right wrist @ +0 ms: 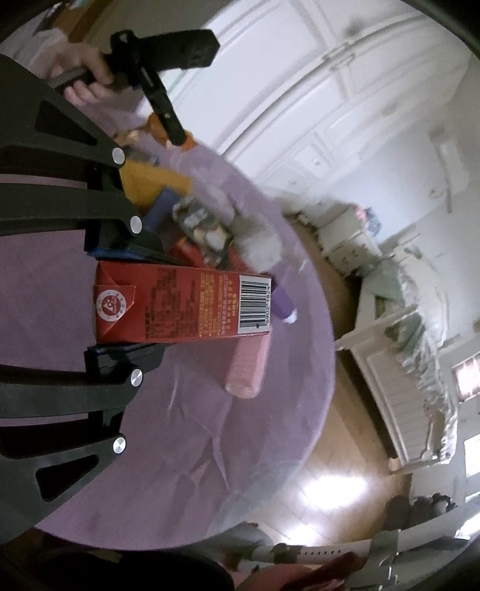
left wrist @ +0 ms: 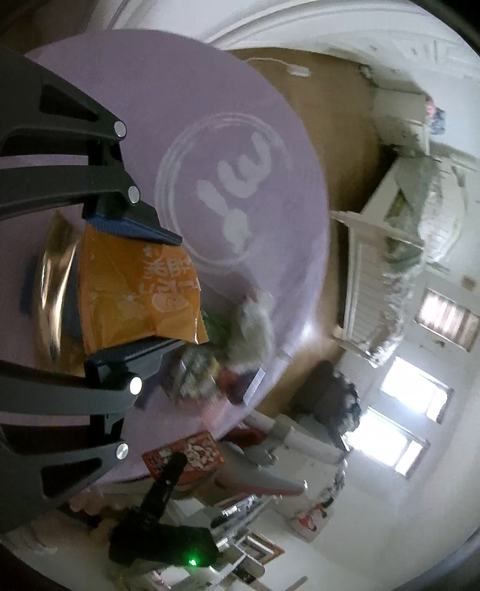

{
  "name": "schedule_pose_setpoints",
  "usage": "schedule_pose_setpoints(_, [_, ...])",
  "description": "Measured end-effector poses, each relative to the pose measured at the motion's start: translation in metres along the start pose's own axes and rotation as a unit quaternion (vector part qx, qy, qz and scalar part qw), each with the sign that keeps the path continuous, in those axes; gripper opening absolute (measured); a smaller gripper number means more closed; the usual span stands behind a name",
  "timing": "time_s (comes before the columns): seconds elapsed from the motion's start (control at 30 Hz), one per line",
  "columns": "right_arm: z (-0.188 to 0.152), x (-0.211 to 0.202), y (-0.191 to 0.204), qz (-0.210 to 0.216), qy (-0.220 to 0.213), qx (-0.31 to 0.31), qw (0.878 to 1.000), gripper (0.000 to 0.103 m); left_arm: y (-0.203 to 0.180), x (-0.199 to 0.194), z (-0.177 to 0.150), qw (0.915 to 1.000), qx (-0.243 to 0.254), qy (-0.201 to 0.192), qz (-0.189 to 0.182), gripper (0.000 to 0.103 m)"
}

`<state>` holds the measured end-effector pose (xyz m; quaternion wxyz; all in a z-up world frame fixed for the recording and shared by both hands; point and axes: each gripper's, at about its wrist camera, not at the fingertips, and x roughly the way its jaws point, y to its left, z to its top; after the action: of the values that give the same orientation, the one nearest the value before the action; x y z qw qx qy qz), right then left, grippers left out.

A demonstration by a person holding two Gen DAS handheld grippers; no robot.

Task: Collect trash
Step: 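Grasp the orange chip bag with the left tool while the right tool grasps the red juice box, then carry the orange bag and red juice box over the black bin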

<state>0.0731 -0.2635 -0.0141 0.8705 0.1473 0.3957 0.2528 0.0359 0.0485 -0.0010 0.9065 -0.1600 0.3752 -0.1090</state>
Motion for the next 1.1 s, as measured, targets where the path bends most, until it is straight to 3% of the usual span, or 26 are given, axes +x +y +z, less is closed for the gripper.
schedule_pose_setpoints(0.17, [0.0,-0.037,0.002,0.017,-0.038,0.003,0.999,0.032,-0.04,-0.016,0.011,0.999,0.016,-0.031,-0.027,0.047])
schedule_pose_setpoints(0.37, [0.0,-0.078,-0.009,0.015,-0.072,0.013,0.997,0.032,-0.098,-0.007,0.014,0.9955,0.039,-0.045,-0.074,0.047])
schedule_pose_setpoints(0.67, [-0.015,-0.151,-0.07,-0.031,-0.123,0.056,0.99,0.032,-0.193,0.043,0.005,0.9856,0.083,-0.014,-0.146,0.047])
schedule_pose_setpoints(1.1, [-0.043,-0.221,-0.174,-0.11,-0.173,0.136,0.969,0.032,-0.318,0.118,-0.026,0.9614,0.154,0.052,-0.222,0.047])
